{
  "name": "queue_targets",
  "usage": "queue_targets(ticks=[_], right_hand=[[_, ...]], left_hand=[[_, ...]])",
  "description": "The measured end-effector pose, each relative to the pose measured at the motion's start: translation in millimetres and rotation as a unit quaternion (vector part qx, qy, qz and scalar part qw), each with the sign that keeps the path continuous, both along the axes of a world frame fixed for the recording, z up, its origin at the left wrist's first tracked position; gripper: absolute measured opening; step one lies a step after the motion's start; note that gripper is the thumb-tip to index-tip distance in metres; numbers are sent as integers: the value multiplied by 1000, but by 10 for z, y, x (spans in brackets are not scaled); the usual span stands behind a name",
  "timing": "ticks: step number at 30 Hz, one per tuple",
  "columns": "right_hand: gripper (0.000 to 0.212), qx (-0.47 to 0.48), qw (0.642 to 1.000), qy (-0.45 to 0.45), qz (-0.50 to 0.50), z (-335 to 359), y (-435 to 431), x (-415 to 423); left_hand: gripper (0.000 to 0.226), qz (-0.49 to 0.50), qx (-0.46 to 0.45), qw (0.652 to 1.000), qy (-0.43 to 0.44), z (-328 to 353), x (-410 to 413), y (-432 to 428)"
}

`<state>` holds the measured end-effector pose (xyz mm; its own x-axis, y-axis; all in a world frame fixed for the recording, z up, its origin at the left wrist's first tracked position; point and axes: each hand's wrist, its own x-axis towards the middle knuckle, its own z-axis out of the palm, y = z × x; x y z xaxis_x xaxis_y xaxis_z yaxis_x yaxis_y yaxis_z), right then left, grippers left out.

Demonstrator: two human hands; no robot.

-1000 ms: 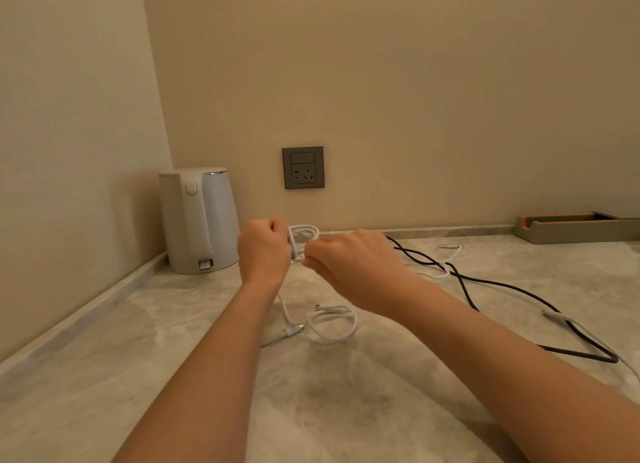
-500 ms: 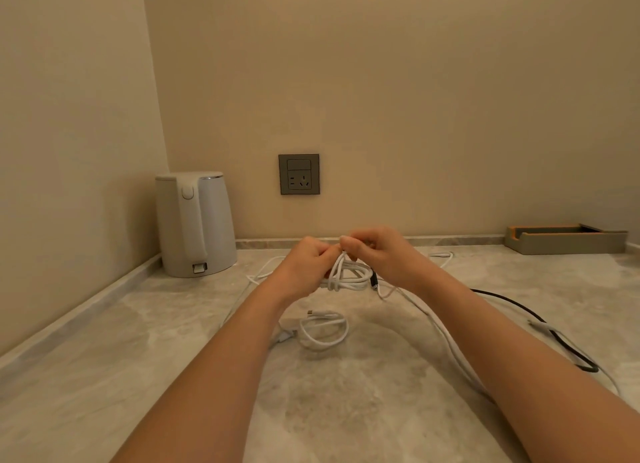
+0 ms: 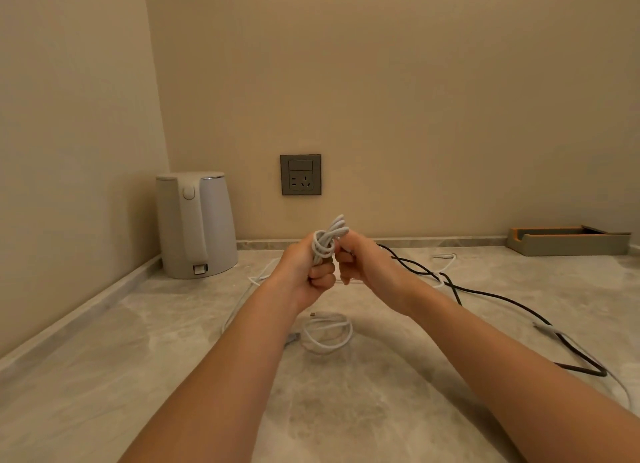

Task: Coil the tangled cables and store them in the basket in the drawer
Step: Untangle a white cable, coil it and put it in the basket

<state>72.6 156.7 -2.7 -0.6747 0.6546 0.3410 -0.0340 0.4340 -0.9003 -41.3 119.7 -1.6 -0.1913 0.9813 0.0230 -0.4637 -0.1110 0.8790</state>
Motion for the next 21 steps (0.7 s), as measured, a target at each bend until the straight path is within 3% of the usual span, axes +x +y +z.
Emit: queue_targets(ticks=[5, 7, 10, 12, 15, 18, 21], right_hand=[[36, 122, 987, -35, -103, -89, 64, -50], [40, 128, 981, -52, -135, -115, 146, -40], [44, 131, 973, -103, -163, -123, 204, 19], [47, 116, 968, -125, -181, -121, 206, 42], [46, 113, 960, -161, -199, -117, 178, 48], [42, 172, 939, -178, -237, -120, 154, 34], [15, 225, 932, -108, -262, -105, 125, -16]], left_hand=[[36, -8, -38, 999, -1, -38, 30, 8], [52, 38, -63, 992, 103, -69, 72, 31], [69, 119, -64, 946, 294, -125, 108, 77], [65, 143, -14, 926, 350, -151, 120, 90], [41, 144, 59, 896, 417, -204, 121, 79], [43, 147, 57, 912, 378, -229, 79, 114], [46, 148, -4, 950, 275, -186, 21, 139]])
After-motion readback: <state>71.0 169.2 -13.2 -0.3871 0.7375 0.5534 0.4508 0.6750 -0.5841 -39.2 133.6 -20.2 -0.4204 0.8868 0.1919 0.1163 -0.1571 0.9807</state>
